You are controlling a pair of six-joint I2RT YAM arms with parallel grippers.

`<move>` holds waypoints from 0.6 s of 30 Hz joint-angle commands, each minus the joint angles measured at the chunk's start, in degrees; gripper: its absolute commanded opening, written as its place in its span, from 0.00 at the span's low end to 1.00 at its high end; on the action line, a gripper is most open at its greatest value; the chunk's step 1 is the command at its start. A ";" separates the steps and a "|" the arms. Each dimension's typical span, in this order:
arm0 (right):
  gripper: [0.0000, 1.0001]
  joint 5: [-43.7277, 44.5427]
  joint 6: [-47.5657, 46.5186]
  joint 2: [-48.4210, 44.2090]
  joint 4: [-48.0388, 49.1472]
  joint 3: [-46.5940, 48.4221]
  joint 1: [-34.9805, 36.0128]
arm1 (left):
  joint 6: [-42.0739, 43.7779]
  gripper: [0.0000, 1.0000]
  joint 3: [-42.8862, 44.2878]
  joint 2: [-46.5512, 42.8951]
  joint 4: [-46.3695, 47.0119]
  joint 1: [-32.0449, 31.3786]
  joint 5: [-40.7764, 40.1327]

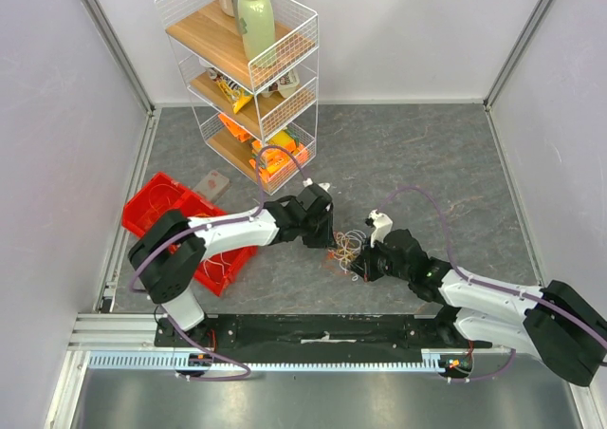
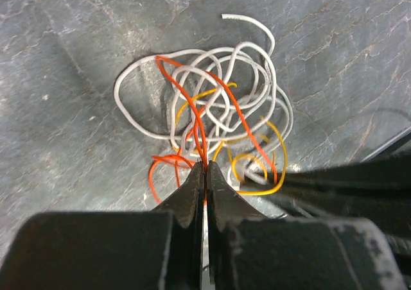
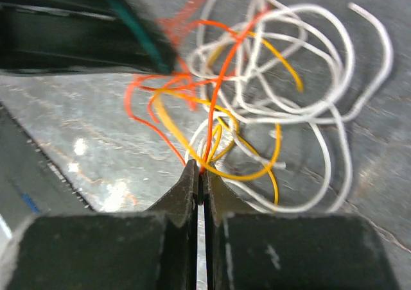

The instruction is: Untangle the cables

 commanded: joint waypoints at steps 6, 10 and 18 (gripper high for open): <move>0.05 31.90 13.41 0.35 -19.13 6.51 0.10 | 9.60 0.02 3.54 -24.34 -10.81 -0.22 -7.21; 0.02 37.82 15.10 -1.67 -25.28 8.19 -4.02 | 12.07 0.02 7.49 -36.30 -20.82 -0.13 -18.89; 0.00 37.47 11.23 -5.28 -27.14 7.48 -13.09 | 13.04 0.02 11.63 -61.88 -29.02 -0.13 -38.32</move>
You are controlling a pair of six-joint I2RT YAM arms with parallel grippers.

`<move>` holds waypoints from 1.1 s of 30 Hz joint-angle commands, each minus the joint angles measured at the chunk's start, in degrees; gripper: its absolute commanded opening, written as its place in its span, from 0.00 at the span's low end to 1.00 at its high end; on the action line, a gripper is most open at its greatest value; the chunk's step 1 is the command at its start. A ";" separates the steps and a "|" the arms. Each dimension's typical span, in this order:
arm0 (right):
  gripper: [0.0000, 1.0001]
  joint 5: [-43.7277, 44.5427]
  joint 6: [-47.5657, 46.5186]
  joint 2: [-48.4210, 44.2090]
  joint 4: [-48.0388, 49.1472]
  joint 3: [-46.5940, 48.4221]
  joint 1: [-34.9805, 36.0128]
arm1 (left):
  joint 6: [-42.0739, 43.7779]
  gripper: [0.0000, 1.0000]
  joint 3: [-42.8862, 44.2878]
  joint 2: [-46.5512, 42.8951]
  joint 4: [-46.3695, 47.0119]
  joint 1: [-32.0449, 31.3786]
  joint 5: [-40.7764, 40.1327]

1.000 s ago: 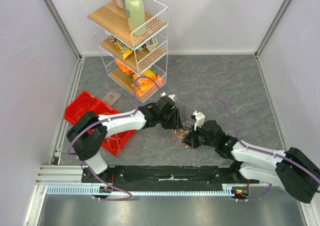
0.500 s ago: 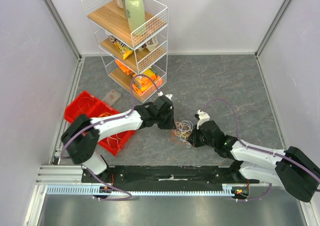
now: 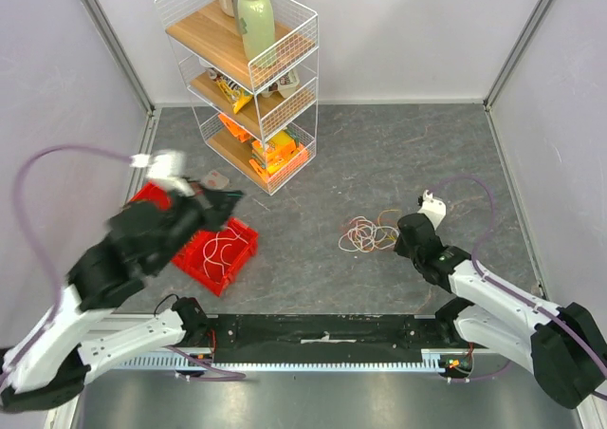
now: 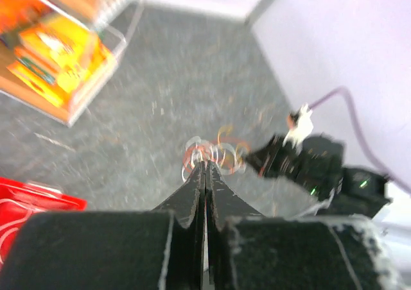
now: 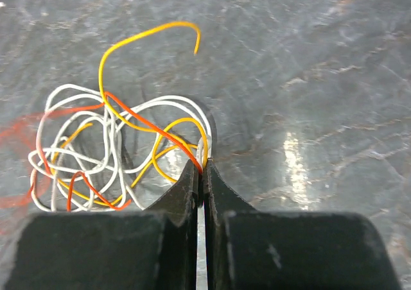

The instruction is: Untangle the cables

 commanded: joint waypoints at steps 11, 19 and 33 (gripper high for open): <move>0.32 -20.40 -14.13 2.81 7.02 -0.05 -1.29 | 0.87 0.02 0.47 -5.73 -7.18 0.09 -8.33; 0.61 -22.46 -12.37 -4.48 2.74 -0.59 -1.20 | -2.92 0.67 -13.34 14.64 14.07 0.44 14.69; 0.71 -19.46 -12.99 -5.98 0.88 -1.11 -1.29 | -0.55 0.43 -5.27 54.38 27.89 6.24 27.98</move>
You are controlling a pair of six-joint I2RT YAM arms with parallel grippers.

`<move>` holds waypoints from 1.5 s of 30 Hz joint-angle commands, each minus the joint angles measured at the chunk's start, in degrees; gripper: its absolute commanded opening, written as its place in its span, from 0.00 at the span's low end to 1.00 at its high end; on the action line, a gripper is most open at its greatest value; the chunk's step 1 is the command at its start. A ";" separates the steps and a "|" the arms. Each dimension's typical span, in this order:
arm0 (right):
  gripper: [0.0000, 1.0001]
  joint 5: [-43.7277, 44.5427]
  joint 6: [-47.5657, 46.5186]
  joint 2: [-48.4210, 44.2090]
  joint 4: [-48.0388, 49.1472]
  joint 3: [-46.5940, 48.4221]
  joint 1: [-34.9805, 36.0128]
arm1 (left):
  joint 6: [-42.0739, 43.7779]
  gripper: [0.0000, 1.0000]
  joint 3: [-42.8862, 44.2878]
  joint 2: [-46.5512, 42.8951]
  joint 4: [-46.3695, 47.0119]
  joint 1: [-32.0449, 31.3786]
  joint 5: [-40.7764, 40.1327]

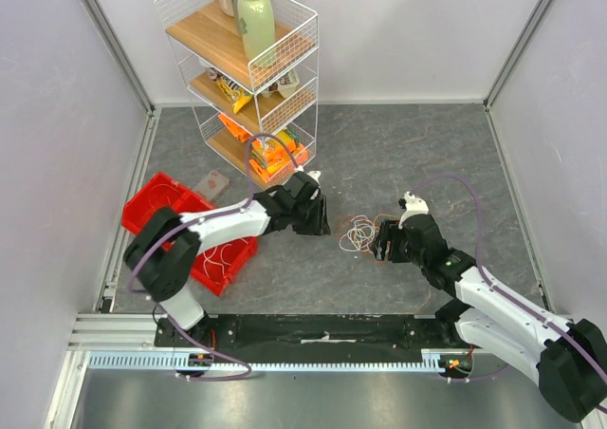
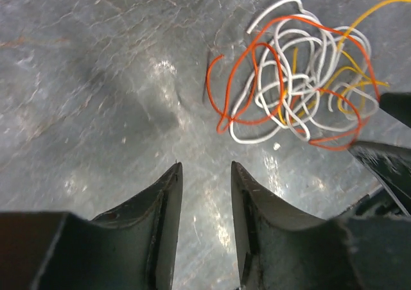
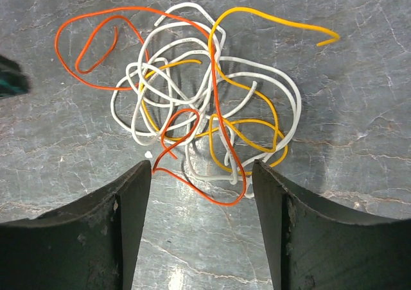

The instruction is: Untangle the cables

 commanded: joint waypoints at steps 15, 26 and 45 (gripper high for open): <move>0.71 1.50 -0.77 3.46 4.22 -1.62 -0.04 | 2.27 0.02 10.44 13.13 -0.69 -0.19 -7.49; 0.64 5.72 -1.65 17.07 6.41 4.70 -0.04 | 14.40 0.01 4.10 -31.77 -2.01 -0.19 -14.01; 0.28 10.91 -1.91 15.06 6.59 4.36 -0.04 | 17.22 0.02 26.61 -48.76 -22.67 -0.19 -21.49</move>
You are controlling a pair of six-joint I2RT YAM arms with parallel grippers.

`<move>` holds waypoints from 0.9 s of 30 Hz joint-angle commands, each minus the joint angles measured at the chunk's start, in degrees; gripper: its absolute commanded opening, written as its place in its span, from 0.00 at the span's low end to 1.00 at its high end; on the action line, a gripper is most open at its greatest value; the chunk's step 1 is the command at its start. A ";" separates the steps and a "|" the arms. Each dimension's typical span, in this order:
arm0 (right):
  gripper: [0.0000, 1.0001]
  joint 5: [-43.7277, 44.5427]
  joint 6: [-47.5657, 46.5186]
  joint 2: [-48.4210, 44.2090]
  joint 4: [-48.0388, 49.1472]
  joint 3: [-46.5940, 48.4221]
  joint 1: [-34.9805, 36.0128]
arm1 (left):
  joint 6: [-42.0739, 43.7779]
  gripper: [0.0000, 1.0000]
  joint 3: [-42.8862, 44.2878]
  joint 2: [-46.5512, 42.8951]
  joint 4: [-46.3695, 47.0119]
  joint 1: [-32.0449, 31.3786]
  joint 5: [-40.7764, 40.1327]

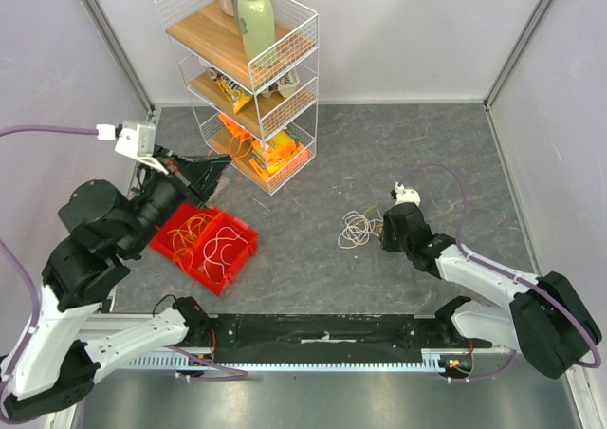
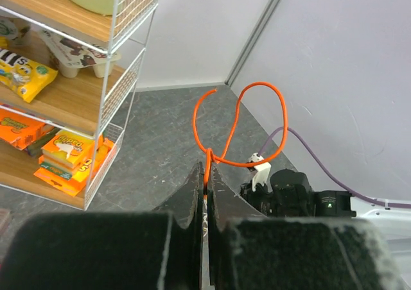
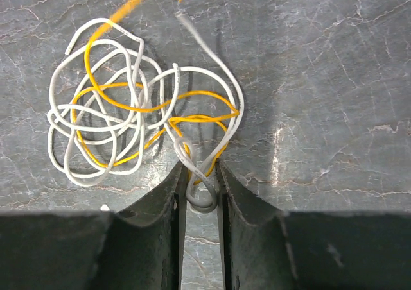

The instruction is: Untangle the cables

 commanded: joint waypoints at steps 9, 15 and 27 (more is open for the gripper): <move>0.29 -1.13 -1.11 -5.06 2.47 -2.36 -0.02 | 3.04 0.02 6.64 0.95 -15.09 -0.06 -16.89; 0.29 -1.48 -1.28 -6.29 2.91 -2.98 -0.02 | 2.77 0.02 6.73 5.25 -17.74 0.03 -30.16; 0.29 -2.89 -2.08 -5.94 3.44 -2.98 -0.02 | 7.44 0.02 11.02 17.55 -8.87 30.94 -22.73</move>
